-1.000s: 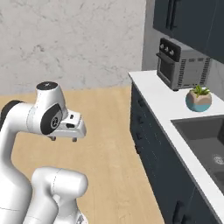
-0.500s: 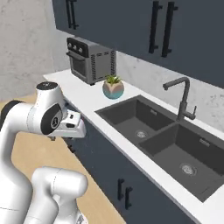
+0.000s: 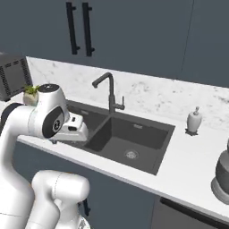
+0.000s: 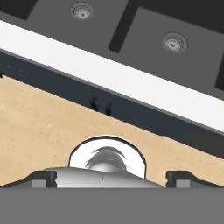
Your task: Navigate to the sink.
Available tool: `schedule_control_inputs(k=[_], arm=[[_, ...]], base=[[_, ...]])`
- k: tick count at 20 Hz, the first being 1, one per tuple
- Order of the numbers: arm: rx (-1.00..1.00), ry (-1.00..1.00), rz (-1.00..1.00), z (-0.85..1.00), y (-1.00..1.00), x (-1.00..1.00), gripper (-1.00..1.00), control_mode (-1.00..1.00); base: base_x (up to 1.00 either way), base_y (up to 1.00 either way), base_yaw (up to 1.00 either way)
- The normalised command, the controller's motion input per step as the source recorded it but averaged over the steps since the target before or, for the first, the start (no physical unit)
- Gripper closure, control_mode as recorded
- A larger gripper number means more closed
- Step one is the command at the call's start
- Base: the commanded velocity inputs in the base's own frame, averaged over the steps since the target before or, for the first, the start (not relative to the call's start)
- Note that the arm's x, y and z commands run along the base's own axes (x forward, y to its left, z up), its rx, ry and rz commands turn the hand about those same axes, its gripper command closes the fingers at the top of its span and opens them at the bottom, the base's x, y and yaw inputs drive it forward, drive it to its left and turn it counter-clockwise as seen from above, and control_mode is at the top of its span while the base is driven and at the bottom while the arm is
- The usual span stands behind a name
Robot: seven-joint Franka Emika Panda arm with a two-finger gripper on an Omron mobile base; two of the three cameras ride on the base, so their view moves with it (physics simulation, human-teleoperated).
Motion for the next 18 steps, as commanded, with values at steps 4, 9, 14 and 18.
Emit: schedule_control_inputs(k=[4, 9, 14, 18], arm=[[0.00, 0.00, 0.00, 0.00, 0.00, 0.00, -1.00, 1.00], [0.00, 0.00, 0.00, 0.00, 0.00, 0.00, -1.00, 1.00], [0.00, 0.00, 0.00, 0.00, 0.00, 0.00, -1.00, 1.00], [0.00, 0.00, 0.00, 0.00, 0.00, 0.00, -1.00, 1.00]], base=[[0.69, 0.78, -0.61], [0.72, 0.98, -0.44], [0.75, 0.34, -0.17], [0.25, -0.04, 0.02]])
